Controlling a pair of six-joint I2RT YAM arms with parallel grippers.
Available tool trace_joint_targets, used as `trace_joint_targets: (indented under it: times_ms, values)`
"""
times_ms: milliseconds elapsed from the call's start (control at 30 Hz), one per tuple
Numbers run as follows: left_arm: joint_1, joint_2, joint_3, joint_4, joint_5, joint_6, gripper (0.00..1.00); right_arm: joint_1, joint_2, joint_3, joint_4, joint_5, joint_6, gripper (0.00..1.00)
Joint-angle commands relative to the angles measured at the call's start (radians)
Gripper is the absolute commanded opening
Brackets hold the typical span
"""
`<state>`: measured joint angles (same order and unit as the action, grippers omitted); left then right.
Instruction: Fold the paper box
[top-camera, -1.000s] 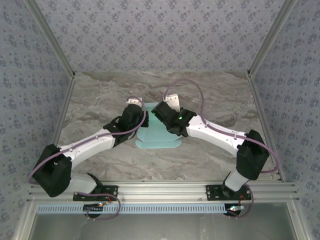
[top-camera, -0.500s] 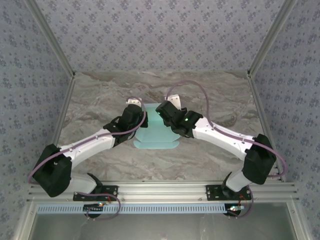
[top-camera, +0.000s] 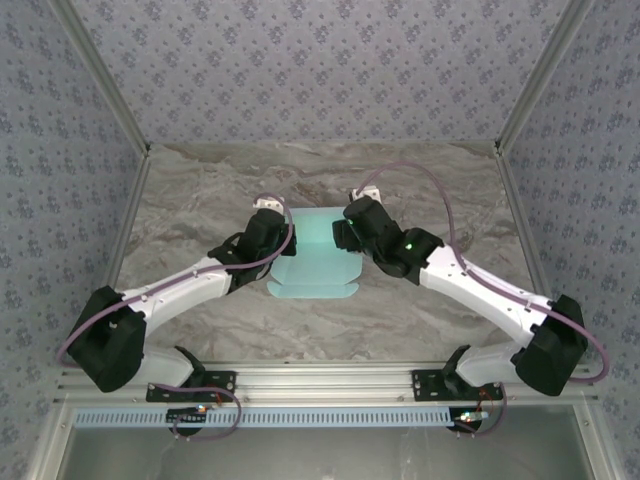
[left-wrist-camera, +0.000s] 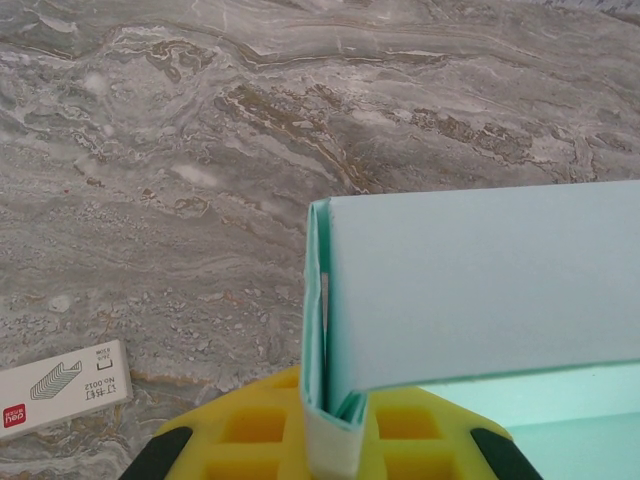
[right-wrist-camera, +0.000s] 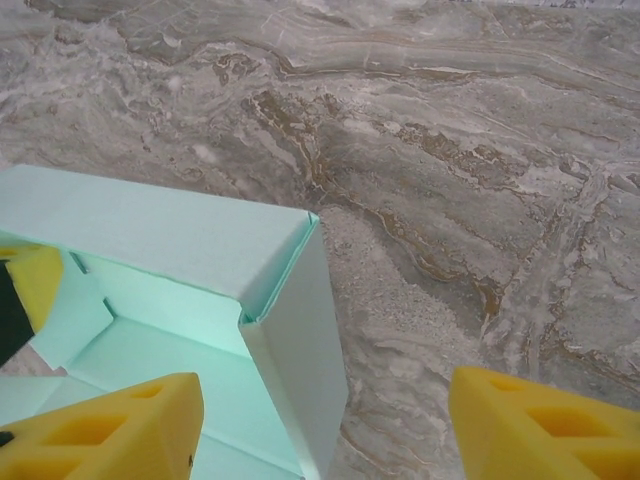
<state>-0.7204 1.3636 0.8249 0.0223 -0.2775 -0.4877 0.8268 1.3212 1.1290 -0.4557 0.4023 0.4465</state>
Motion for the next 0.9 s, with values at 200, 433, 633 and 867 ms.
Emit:
trace_joint_targets:
  times_ms: [200, 433, 633, 867]
  values:
    - [-0.002, 0.002, 0.034, 0.003, -0.009, 0.006, 0.0, 0.032, 0.093, 0.04, -0.047, 0.068, -0.038, 0.63]
    - [-0.002, -0.001, 0.037, 0.004, -0.005, 0.008, 0.0, 0.058, 0.194, 0.133, -0.1, 0.173, -0.021, 0.56]
    - [-0.001, -0.002, 0.034, 0.006, -0.001, 0.009, 0.0, 0.07, 0.236, 0.169, -0.127, 0.255, 0.007, 0.42]
    - [-0.002, -0.004, 0.028, 0.008, -0.001, 0.009, 0.0, 0.077, 0.269, 0.196, -0.182, 0.33, 0.028, 0.28]
